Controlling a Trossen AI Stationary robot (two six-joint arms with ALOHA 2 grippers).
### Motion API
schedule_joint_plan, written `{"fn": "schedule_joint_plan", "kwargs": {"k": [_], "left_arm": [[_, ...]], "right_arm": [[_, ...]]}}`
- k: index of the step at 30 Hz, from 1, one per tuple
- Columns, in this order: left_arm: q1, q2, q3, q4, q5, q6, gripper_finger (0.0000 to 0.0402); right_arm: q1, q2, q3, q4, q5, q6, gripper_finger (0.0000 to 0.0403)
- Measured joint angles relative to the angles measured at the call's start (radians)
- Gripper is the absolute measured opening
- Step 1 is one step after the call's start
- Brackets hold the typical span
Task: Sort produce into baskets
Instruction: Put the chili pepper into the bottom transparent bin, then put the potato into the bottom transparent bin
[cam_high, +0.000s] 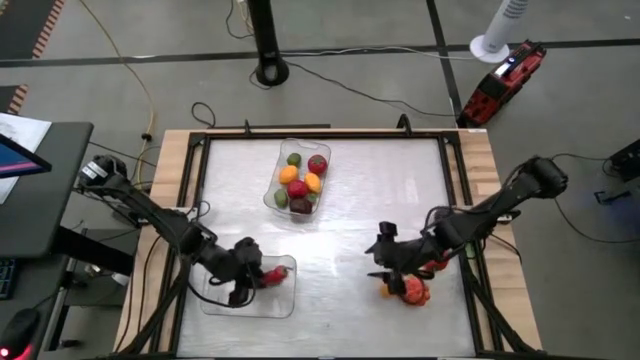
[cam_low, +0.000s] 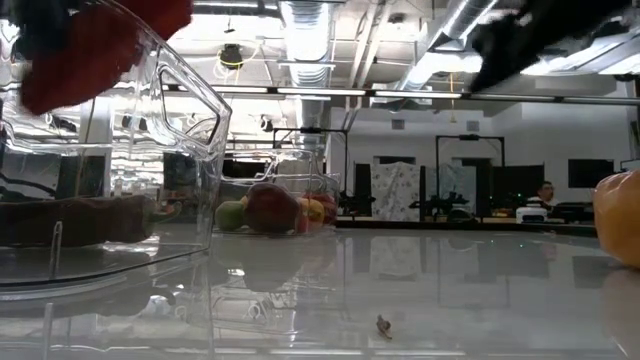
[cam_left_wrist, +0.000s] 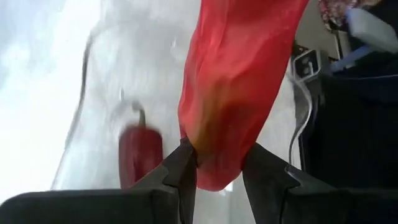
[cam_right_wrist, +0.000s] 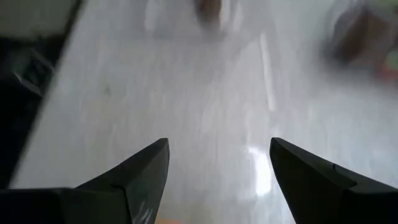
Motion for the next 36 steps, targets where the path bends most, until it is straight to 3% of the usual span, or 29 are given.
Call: {"fn": "schedule_joint_plan", "kwargs": {"k": [3,7,11,16,26,36], "left_arm": [[-0.022,0.0,0.0,-0.066,0.004,-0.115,0.0109],[-0.028,0.0,0.0,-0.145,0.002,-0.19,0.0163],[-0.029,0.0,0.0,-0.155,0.016,-0.208,0.0235],[-0.028,-0.001,0.0,-0.153,0.063,-0.193,0.0297],[-0.028,-0.003,0.0,-0.15,0.025,-0.177,0.0297],[-0.028,-0.003,0.06,-0.18,0.018,-0.151,0.0295]], "right_arm": [[0.015,0.04,0.0,-0.091,-0.002,0.029,0.0307],[0.01,0.099,0.0,-0.16,-0.055,0.054,0.0307],[0.012,0.141,0.027,-0.215,-0.132,0.047,0.0307],[0.052,0.18,0.138,-0.401,-0.134,0.001,0.0307],[0.166,0.266,0.163,-0.457,-0.132,-0.139,0.0307],[0.157,0.382,0.169,-0.508,-0.1,-0.281,0.0306]]}}
